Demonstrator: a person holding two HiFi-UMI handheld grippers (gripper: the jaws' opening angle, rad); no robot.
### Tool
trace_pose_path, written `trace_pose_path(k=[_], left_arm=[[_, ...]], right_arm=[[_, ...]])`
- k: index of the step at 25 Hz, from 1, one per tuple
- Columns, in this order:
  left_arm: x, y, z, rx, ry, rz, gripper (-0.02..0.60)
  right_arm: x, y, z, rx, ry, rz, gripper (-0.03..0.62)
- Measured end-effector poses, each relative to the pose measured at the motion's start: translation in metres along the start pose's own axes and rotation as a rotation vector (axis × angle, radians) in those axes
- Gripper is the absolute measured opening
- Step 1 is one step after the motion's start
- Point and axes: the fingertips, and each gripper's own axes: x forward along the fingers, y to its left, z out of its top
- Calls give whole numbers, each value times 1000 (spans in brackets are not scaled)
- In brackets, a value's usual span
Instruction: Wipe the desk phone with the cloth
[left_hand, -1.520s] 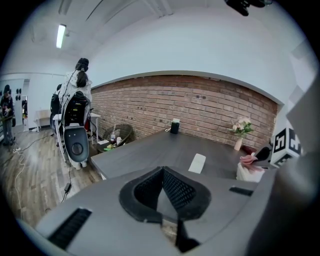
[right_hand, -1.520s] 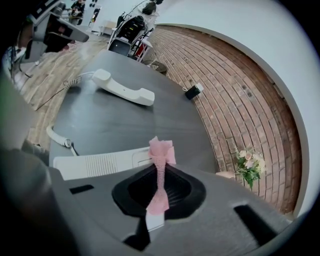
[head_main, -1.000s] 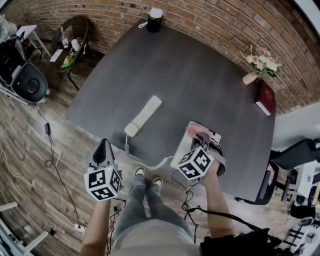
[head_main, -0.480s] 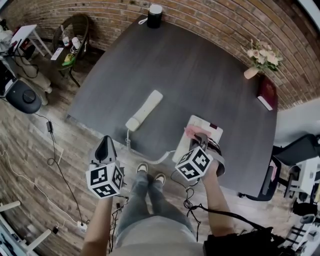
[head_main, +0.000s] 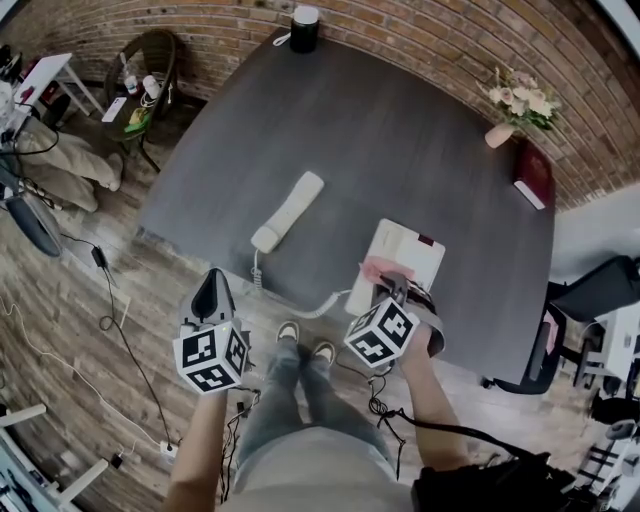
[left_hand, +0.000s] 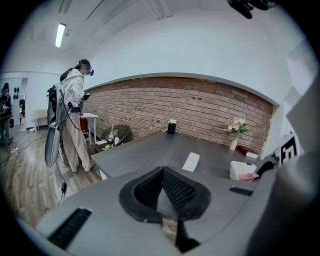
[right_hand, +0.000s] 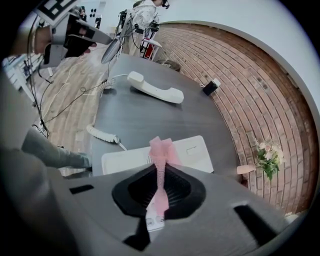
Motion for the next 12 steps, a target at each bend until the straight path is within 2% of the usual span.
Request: trace_pose_path(k=[12], left_arm=[[-11,-11,0,7,-2,-8,5]], right_arm=[[-15,43,-13,25,-11,94,17]])
